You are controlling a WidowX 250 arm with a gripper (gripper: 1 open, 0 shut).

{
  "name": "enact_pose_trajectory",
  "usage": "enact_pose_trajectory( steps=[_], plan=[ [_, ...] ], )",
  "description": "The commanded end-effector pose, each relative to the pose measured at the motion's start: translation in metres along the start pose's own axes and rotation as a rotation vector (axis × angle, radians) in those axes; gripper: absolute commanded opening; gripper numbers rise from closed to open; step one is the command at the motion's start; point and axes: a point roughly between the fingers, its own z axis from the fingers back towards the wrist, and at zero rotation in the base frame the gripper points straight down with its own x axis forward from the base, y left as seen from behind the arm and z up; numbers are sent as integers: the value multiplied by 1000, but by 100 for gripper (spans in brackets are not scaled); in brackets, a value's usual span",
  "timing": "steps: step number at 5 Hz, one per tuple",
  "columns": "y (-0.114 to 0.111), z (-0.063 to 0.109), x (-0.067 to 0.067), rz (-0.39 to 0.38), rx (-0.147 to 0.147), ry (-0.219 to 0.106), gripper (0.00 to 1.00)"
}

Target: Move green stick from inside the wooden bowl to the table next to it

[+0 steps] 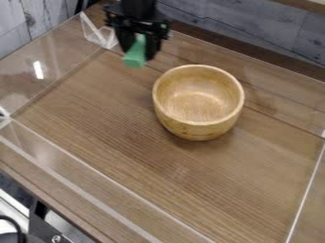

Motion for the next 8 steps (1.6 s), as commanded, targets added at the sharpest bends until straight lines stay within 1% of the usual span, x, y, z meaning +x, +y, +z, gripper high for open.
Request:
enact_pose_trajectory(
  steps=[1, 2, 4, 6, 7, 8],
  plan=[
    [-30, 16, 11, -50, 1, -71, 0],
    [-63, 13, 9, -86, -18, -71, 0],
    [8, 12, 31, -9, 31, -114, 0],
    [12, -8, 51, 16, 46, -131, 0],
    [14, -17, 56, 22, 52, -135, 0],
    [14, -19, 56, 26, 51, -135, 0]
  ],
)
